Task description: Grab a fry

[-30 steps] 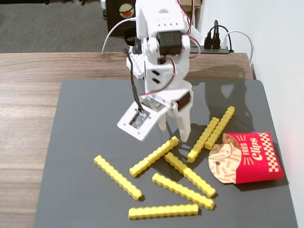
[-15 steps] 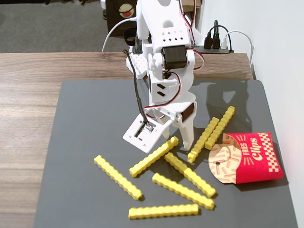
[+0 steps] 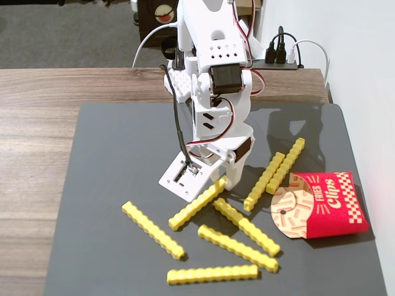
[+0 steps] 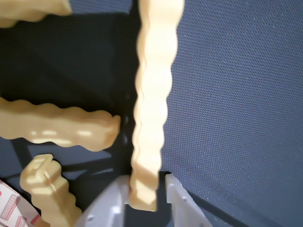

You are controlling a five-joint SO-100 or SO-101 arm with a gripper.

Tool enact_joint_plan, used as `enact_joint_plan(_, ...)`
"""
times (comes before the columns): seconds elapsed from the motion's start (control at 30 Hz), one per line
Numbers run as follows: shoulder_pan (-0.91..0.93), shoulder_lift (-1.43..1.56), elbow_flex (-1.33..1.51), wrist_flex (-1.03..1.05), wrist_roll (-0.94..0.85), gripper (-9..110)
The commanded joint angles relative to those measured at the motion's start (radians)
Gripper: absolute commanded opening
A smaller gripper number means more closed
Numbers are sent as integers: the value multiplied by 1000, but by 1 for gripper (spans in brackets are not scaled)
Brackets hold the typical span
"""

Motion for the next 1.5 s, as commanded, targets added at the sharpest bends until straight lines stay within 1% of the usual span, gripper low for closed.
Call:
enact_joint_plan(0.0,-9,0,-37,-12,-5,2)
enact_joint_plan(0.03,-9,-2,-37,-14,-5,1)
enact_joint_plan(0.27,-9,14,-38,11,-15,1)
enact_joint_plan(0.43,14,92,-35,98,-31,1)
enact_joint_plan(0.6,66,219,-15,201,-89,1)
enact_joint_plan(0.7,109,308,-9,288,-189,1)
enact_joint_plan(0.9,186,453,-9,454,-463,1)
enact_joint_plan(1.07,256,514,-51,518,-623,1)
enact_joint_plan(1.27,284,526,-143,594,-735,1)
enact_joint_plan(1.47,281,531,-225,644,-787,1)
